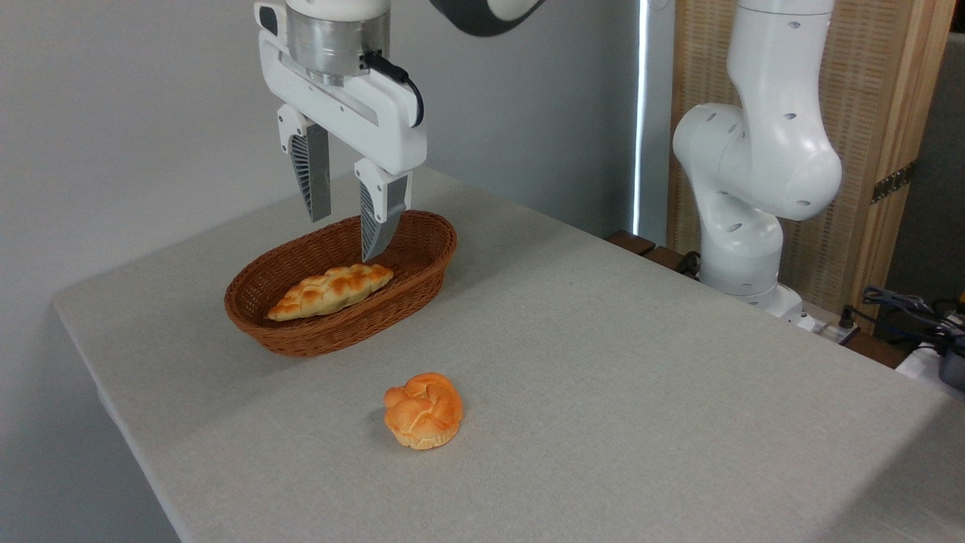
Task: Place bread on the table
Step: 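Lower the open gripper toward the braided roll in the wicker basket, then close the gripper on the middle of the braided roll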
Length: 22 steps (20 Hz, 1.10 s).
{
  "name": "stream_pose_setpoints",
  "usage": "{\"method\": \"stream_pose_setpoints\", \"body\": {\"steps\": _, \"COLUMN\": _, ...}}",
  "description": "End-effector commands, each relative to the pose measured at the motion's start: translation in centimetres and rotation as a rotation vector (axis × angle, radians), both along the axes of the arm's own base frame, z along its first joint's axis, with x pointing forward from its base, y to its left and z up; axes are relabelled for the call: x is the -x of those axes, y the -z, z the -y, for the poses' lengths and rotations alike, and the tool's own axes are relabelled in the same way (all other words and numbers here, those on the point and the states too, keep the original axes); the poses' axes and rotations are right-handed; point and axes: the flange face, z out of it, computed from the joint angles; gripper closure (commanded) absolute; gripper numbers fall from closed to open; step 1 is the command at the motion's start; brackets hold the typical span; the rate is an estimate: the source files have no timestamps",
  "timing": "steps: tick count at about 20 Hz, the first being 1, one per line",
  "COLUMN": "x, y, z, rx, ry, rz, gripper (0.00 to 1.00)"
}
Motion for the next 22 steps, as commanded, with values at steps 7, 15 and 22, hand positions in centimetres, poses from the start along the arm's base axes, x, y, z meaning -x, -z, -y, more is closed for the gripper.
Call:
{"method": "stream_pose_setpoints", "body": {"steps": 7, "x": 3.4, "y": 7.8, "z": 9.4, "rx": 0.029, "ry": -0.029, "rz": -0.005, "gripper": 0.00}}
{"method": "stream_pose_setpoints", "body": {"steps": 15, "x": 4.1, "y": 12.0, "z": 11.9, "rx": 0.009, "ry": 0.009, "rz": 0.018, "gripper": 0.00}}
{"method": "stream_pose_setpoints", "body": {"steps": 22, "x": 4.3, "y": 14.0, "z": 13.2, "rx": 0.002, "ry": 0.027, "rz": 0.032, "gripper": 0.00}}
